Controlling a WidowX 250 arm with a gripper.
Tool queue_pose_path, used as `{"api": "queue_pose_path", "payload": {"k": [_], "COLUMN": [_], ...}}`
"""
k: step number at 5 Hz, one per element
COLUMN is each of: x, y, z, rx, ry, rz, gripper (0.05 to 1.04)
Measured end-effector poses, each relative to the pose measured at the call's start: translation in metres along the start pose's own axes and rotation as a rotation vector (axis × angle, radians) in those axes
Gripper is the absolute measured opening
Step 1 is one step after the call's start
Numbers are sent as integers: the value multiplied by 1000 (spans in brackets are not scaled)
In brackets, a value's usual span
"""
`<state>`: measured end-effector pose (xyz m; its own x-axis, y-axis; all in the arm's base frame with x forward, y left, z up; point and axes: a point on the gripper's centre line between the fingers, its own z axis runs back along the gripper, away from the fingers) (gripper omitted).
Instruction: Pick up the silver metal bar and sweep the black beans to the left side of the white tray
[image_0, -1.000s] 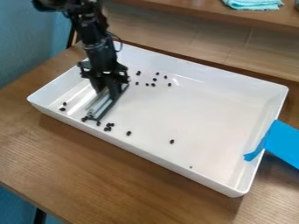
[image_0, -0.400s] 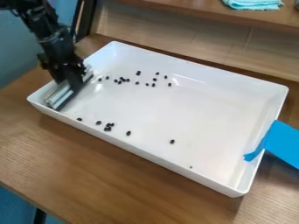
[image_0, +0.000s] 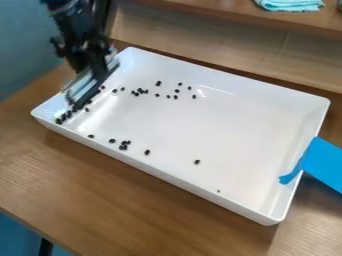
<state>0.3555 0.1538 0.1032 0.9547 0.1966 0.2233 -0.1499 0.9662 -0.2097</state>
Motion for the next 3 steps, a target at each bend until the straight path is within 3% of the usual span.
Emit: {"api": "queue_pose_path", "payload": {"k": [1, 3], "x": [4, 2], "y": [-53, -130], "z": [11, 4], "rx": [-31, -38], "ry": [3, 47], "rz": [-9, 7], "gripper": [381, 381]}}
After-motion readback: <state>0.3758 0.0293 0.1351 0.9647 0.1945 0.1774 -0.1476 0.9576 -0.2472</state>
